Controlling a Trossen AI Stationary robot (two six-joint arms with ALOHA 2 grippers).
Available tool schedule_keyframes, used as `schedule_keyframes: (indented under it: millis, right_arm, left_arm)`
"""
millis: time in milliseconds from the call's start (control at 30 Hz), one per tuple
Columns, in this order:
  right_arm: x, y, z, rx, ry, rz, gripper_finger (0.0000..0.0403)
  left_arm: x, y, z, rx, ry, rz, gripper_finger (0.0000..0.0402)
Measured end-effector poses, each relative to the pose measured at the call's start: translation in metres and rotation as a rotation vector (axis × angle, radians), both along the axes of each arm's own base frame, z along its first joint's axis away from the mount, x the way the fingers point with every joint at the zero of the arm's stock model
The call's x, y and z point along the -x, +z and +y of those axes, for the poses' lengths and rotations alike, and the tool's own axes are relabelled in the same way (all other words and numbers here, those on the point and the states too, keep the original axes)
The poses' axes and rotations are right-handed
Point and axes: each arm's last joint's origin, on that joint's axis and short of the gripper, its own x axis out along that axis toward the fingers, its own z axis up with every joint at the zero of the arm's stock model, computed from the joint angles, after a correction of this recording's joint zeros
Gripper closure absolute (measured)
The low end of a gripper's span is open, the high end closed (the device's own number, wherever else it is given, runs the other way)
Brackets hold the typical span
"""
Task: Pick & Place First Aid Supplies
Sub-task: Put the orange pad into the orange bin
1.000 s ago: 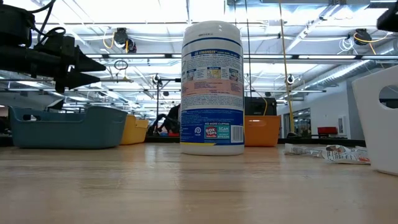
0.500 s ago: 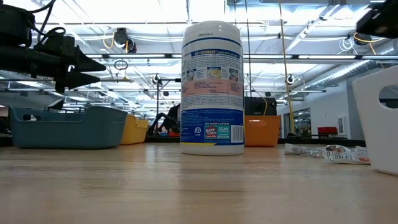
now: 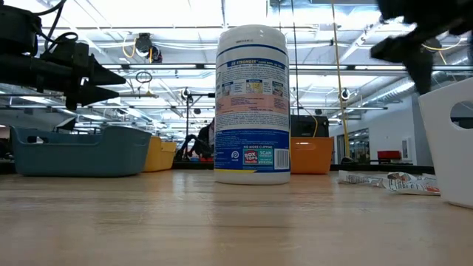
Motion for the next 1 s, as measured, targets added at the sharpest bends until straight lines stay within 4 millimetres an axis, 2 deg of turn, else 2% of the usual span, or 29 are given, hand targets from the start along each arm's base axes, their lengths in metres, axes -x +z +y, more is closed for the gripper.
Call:
schedule_keyframes:
  millis: [233, 400, 567, 700, 1000]
  right_arm:
    - [-0.003, -0.023, -0.048, 0.04, 0.051, 0.042, 0.0138]
    - [-0.007, -0.039, -0.07, 0.093, 0.094, -0.011, 0.0143]
    - [-0.01, -0.058, -0.078, 0.141, 0.19, -0.084, 0.0147]
    - [-0.008, -0.074, -0.079, 0.148, 0.241, -0.075, 0.0148]
    - [-0.012, -0.095, -0.079, 0.155, 0.248, -0.15, 0.015]
  left_arm:
    - [0.0, 0.0, 0.0, 0.0, 0.0, 0.0, 0.0096]
    - [0.0, 0.0, 0.0, 0.0, 0.0, 0.0, 0.0096]
    - [0.0, 0.0, 0.0, 0.0, 0.0, 0.0, 0.0096]
    - [0.0, 0.0, 0.0, 0.0, 0.0, 0.0, 0.0096]
    - [0.0, 0.0, 0.0, 0.0, 0.0, 0.0, 0.0096]
